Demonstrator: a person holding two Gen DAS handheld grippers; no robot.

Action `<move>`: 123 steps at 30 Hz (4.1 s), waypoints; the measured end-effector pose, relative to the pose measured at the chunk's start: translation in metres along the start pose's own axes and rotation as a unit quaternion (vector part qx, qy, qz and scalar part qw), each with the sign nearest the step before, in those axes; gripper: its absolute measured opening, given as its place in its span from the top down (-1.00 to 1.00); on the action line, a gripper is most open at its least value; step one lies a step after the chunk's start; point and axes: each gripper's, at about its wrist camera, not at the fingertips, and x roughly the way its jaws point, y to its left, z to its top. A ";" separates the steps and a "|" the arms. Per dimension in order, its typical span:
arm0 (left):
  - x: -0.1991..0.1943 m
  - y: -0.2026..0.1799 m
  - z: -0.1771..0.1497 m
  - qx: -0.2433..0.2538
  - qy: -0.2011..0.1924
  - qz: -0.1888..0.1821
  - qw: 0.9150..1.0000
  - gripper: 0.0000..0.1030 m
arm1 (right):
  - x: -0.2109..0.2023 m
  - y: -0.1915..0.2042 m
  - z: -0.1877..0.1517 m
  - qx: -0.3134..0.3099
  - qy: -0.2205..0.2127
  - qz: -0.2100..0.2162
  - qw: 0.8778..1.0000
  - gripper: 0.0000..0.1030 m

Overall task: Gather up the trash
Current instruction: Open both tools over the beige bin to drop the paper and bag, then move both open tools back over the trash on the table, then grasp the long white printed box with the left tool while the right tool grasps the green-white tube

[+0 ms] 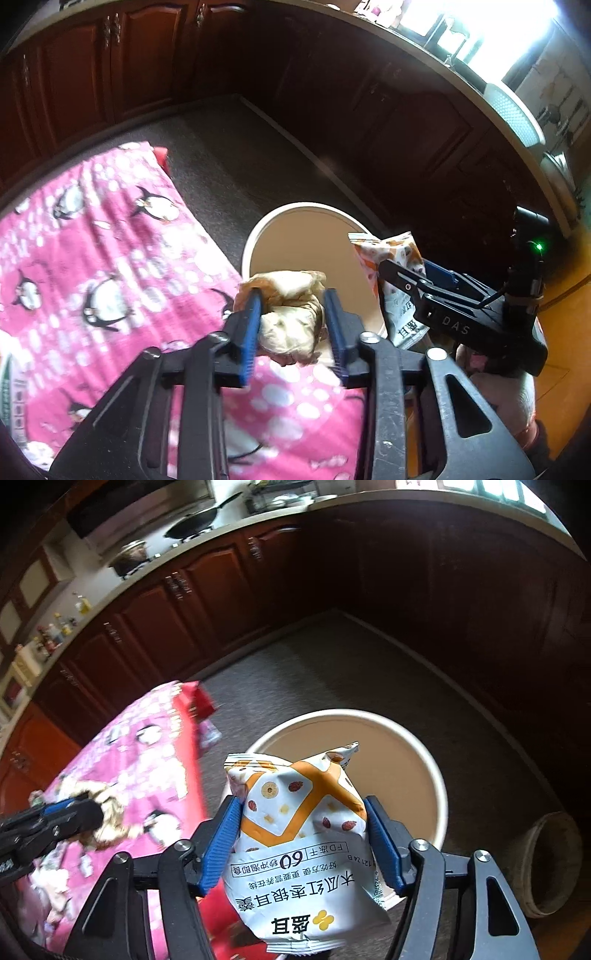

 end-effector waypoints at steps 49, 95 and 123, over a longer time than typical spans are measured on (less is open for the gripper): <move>-0.189 0.108 -0.111 -0.073 -0.092 0.144 0.982 -0.07 | -0.045 0.198 -0.065 -0.127 0.010 0.143 0.981 -0.48; -0.208 0.237 -0.241 -0.270 0.032 0.140 0.952 -0.07 | -0.030 0.298 -0.117 -0.235 0.088 0.219 0.943 -0.48; -0.231 0.278 -0.228 -0.290 0.021 0.140 0.947 0.52 | -0.041 0.329 -0.135 -0.237 0.142 0.317 0.907 -0.03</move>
